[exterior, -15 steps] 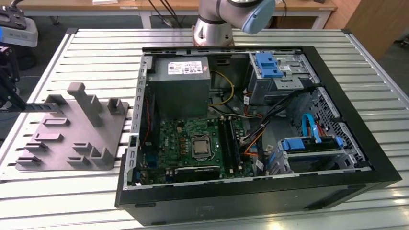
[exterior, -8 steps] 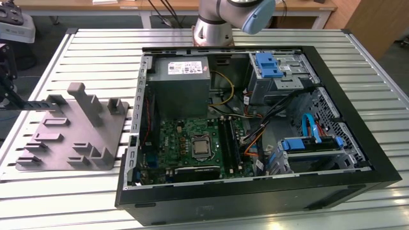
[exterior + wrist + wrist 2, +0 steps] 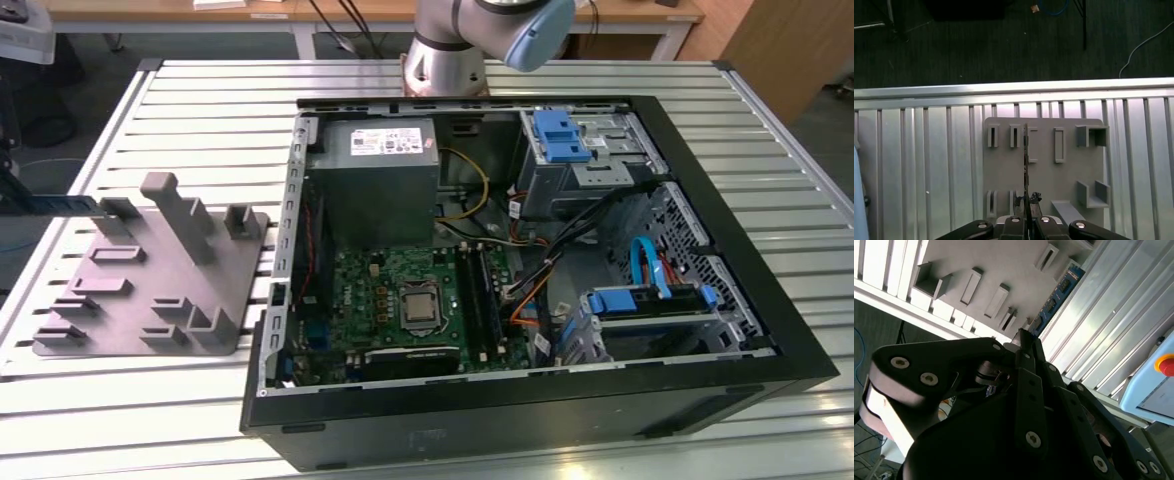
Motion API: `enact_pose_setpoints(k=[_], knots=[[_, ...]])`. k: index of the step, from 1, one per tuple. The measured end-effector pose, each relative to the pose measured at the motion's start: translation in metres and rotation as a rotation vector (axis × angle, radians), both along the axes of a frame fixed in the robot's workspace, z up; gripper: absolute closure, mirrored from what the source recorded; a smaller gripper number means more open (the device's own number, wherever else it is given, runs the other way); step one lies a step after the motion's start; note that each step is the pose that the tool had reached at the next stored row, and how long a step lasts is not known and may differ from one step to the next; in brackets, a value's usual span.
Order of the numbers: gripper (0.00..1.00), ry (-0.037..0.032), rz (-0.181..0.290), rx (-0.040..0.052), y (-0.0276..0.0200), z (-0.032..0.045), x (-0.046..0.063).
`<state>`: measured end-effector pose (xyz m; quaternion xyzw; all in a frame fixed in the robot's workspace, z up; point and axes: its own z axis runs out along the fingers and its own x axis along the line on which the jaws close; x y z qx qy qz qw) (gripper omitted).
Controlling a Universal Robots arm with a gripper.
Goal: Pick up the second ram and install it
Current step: 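Pick up the second ram and move it above second insertion slot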
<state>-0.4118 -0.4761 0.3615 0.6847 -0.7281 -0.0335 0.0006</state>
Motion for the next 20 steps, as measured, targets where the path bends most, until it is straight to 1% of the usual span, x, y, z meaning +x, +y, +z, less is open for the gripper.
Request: enact_pose_setpoints(k=[9,11,20], knots=[[0.86,0.0001,0.0,-0.0001,0.0,0.0259,0.0],[0.86,0.0,0.0,0.0,0.0,0.0301,0.0],[0.86,0.0003,0.0,0.0001,0.0,0.0306,0.001]])
